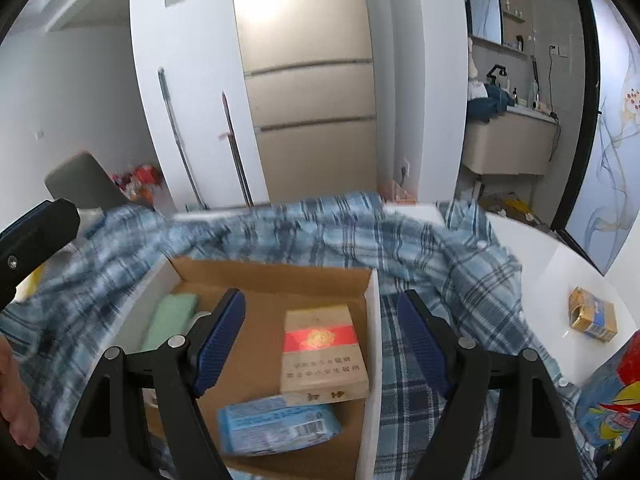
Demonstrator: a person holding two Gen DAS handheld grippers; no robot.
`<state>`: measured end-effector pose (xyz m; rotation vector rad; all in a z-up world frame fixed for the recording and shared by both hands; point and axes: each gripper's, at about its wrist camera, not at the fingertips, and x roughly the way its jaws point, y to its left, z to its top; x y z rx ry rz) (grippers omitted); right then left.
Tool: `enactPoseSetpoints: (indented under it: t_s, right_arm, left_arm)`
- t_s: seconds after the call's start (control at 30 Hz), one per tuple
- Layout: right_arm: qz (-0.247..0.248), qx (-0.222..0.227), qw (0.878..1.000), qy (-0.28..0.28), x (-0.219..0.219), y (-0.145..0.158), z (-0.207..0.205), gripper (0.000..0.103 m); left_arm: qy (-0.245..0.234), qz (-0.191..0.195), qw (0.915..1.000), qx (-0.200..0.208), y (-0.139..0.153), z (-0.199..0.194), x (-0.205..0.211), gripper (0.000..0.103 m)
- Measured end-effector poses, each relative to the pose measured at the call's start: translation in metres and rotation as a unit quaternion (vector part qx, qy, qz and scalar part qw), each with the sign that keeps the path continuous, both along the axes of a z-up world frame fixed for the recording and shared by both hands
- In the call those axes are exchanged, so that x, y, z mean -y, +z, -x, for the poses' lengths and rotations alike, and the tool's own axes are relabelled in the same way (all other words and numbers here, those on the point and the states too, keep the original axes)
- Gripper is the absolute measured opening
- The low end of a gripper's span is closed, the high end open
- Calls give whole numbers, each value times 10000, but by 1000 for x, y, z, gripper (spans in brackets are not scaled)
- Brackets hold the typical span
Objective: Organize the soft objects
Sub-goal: 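Drop the green card and cigarette pack into the box by opening both tools, then move the right tool toward the round wooden disc on the sheet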
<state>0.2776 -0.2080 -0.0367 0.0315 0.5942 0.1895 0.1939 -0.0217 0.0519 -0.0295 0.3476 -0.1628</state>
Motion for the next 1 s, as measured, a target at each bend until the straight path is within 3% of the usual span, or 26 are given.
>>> enactPoseSetpoints:
  t_s: [0.07, 0.17, 0.23, 0.27, 0.37, 0.47, 0.6, 0.7, 1.0]
  right_arm:
    - [-129, 171, 9998, 4, 3, 15, 11, 79]
    - [-127, 559, 9984, -37, 1, 34, 35, 92]
    - [-75, 760, 9971, 13, -2, 44, 51, 93]
    - [-61, 825, 9966, 66, -4, 48, 59, 93]
    - [30, 1155, 9932, 108, -5, 61, 86, 96]
    - [142, 1619, 9867, 32, -5, 72, 114, 103]
    - [-22, 1761, 9841, 245, 1, 78, 139, 103]
    - [-53, 1718, 9844, 373, 4, 72, 151, 103]
    - [266, 1368, 9886, 578, 3, 30, 159, 103]
  left_arm:
    - [-32, 31, 9997, 226, 18, 18, 0, 88]
    - [29, 5, 9984, 562, 40, 47, -1, 89]
    - [-12, 8, 9971, 757, 53, 68, -1, 94]
    - [-43, 16, 9963, 858, 59, 81, -1, 103]
    - [-49, -90, 9931, 1170, 68, 110, 0, 103]
    - [5, -163, 9926, 1204, 70, 129, -1, 103]
    - [92, 29, 9931, 1166, 59, 155, -11, 103]
    - [57, -42, 9951, 990, 40, 162, -16, 103]
    - [205, -211, 9985, 458, -14, 156, -30, 103]
